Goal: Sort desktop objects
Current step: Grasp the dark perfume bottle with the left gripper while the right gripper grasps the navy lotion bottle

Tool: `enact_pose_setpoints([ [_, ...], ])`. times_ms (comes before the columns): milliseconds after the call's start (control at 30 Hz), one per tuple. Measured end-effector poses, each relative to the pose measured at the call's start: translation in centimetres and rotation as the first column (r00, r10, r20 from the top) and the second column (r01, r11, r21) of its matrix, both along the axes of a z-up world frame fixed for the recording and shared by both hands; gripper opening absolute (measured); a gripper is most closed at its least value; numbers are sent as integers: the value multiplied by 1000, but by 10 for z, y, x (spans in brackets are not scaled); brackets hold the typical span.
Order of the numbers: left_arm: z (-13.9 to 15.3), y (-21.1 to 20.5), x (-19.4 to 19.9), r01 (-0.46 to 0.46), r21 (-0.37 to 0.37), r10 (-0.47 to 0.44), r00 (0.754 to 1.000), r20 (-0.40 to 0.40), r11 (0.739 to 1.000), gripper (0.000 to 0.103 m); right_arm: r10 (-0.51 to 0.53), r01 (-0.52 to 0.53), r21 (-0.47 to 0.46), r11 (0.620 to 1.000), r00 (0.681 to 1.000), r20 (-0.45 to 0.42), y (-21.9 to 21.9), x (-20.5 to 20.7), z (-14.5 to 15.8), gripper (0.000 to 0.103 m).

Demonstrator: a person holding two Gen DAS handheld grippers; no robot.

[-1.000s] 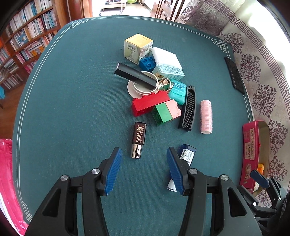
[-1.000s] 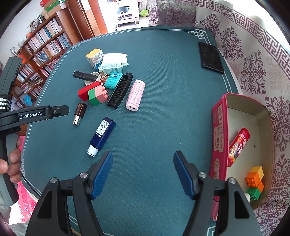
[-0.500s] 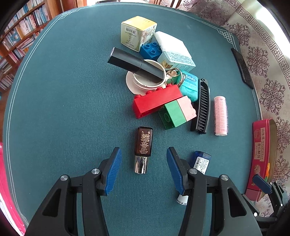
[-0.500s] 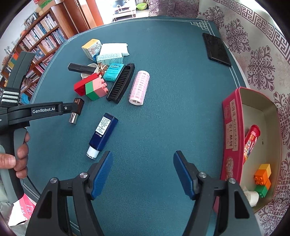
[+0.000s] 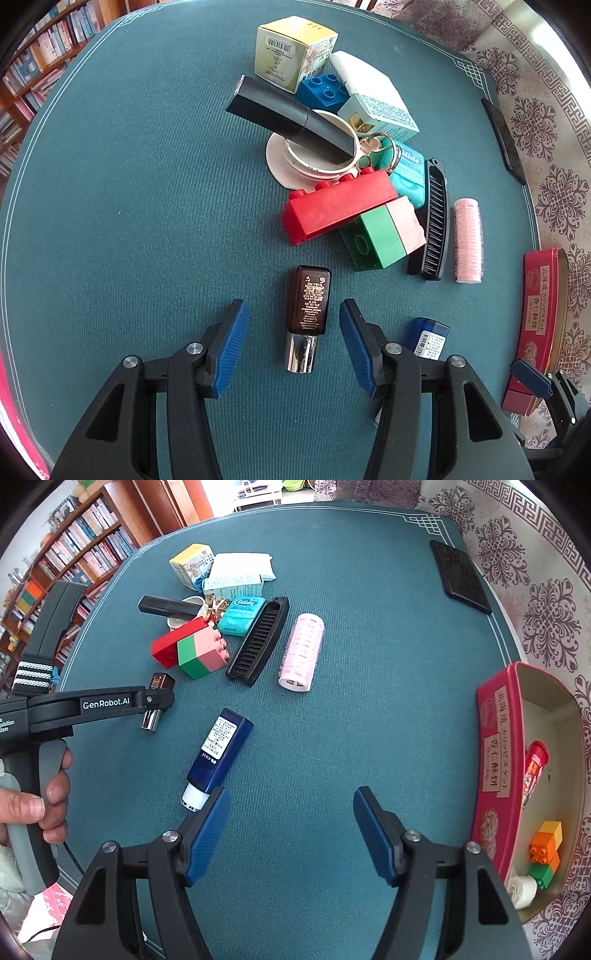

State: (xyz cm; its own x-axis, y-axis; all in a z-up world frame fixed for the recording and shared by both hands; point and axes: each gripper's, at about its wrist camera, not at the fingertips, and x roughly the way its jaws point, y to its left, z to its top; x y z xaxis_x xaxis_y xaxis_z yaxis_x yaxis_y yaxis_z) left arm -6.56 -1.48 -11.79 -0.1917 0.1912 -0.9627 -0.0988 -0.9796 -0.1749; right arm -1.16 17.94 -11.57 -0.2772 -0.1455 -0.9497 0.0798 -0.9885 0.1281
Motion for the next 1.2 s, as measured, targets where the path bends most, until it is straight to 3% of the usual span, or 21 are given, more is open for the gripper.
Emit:
enact_pose_setpoints([
  [133,1,2,1,13,-2,-13,1000,-19,1000,54,9,-9,-7,1000,1000,9,-4,-5,-3,73],
  [200,1,2,2,21,-23,-21,999,-28,1000,46,12,-11,-15,1000,1000,19,-7,-7,-6,73],
  [267,2,0,3,23,-4,-24,999,-25,1000,32,16,-15,-21,1000,1000,26,-10,-9,-8,73],
  [367,3,-3,3,11,20,-11,1000,-15,1000,24,28,-27,-29,999,999,32,-15,-13,-10,73],
  [733,15,-14,12,-21,27,22,999,-29,999,23,87,-84,-56,995,994,61,-45,-31,-25,73],
  [933,21,-15,17,-24,28,25,999,-34,999,22,114,-113,-20,993,991,69,-66,-40,-40,73],
  [1200,20,-13,18,-26,31,27,999,-29,999,22,211,-210,115,971,978,7,-86,-30,-44,56],
])
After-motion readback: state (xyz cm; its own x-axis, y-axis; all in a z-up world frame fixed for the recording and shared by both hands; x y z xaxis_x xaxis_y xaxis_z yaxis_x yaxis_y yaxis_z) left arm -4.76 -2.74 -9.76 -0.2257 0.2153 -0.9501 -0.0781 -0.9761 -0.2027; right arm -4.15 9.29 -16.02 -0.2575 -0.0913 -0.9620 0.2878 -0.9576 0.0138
